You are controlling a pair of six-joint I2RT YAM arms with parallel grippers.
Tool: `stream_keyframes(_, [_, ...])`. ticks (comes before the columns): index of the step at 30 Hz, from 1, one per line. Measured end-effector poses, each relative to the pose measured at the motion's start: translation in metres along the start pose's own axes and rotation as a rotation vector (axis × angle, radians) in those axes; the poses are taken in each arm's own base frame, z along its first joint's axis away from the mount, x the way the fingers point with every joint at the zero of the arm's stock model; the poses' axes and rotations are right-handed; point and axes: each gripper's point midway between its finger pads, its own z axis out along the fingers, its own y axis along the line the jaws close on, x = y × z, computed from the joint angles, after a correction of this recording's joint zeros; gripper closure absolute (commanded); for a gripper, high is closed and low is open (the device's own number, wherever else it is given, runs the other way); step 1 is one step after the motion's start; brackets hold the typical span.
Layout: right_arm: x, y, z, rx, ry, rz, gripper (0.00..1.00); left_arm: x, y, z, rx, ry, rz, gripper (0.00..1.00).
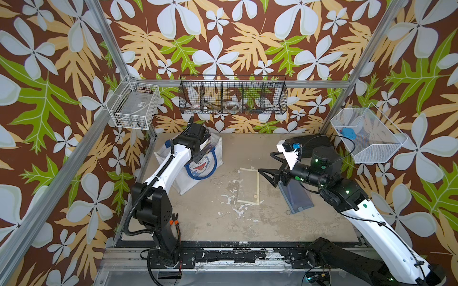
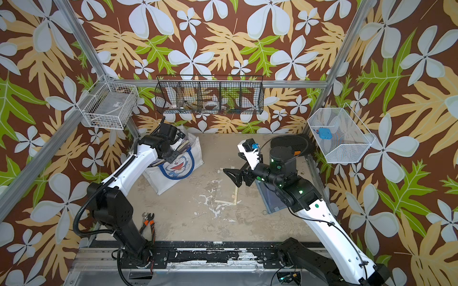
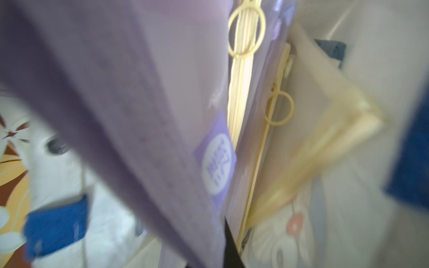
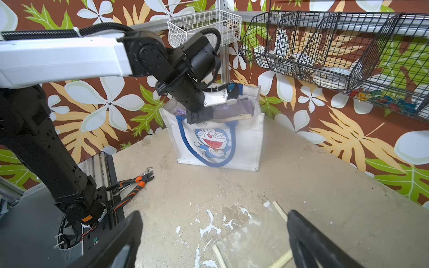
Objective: Put the pencil pouch into the canvas bag
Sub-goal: Place the pencil case in the canvas bag.
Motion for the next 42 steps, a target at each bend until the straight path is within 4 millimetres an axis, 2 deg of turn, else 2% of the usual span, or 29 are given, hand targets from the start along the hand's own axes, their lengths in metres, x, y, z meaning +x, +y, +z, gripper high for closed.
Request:
stream_keyframes(5, [-0.003, 0.001, -0.004, 0.004, -0.011, -0.009, 0.03, -0.004, 0.001, 0.016, -0.027, 0.017, -0.013, 1.0])
stream_keyframes(6, [-0.002, 0.001, -0.003, 0.004, -0.009, -0.007, 0.03, -0.005, 0.001, 0.019, -0.03, 0.016, -0.016, 0.94])
stream_keyframes(8, [-0.001, -0.001, -0.001, 0.01, -0.001, -0.005, 0.03, -0.007, 0.003, 0.021, -0.037, 0.012, -0.025, 0.73])
stream_keyframes(10, [-0.003, -0.002, 0.0, 0.013, 0.0, -0.005, 0.03, -0.011, 0.006, 0.016, -0.039, -0.016, -0.044, 0.58])
stream_keyframes(12, [-0.005, -0.004, 0.001, 0.018, -0.003, -0.008, 0.04, -0.018, 0.011, 0.004, -0.03, -0.069, -0.077, 0.5])
stream_keyframes(14, [-0.005, -0.005, 0.002, 0.023, -0.001, -0.008, 0.04, -0.027, 0.016, -0.01, -0.018, -0.133, -0.103, 0.47])
stream_keyframes(17, [-0.003, -0.008, 0.006, 0.028, 0.009, -0.003, 0.05, -0.035, 0.02, -0.026, -0.002, -0.197, -0.132, 0.47])
stream_keyframes(23, [-0.004, -0.007, 0.005, 0.028, 0.005, 0.002, 0.06, -0.039, 0.016, -0.038, 0.044, -0.263, -0.158, 0.67])
stream_keyframes(30, [-0.006, -0.008, 0.0, 0.044, -0.004, -0.002, 0.06, -0.042, 0.002, -0.015, 0.098, -0.251, -0.155, 0.8])
stream_keyframes(34, [-0.007, -0.01, -0.002, 0.064, -0.003, -0.003, 0.06, -0.045, 0.003, -0.001, 0.101, -0.241, -0.173, 0.91])
stream_keyframes(38, [-0.001, -0.013, -0.002, 0.079, 0.012, 0.004, 0.06, -0.047, 0.002, 0.004, 0.111, -0.244, -0.18, 0.9])
stream_keyframes(40, [0.005, -0.014, -0.001, 0.08, 0.026, 0.011, 0.06, -0.049, 0.001, -0.001, 0.123, -0.259, -0.182, 0.84])
stream_keyframes(42, [0.014, -0.015, 0.001, 0.084, 0.045, 0.023, 0.05, -0.051, 0.006, -0.011, 0.116, -0.28, -0.191, 0.7])
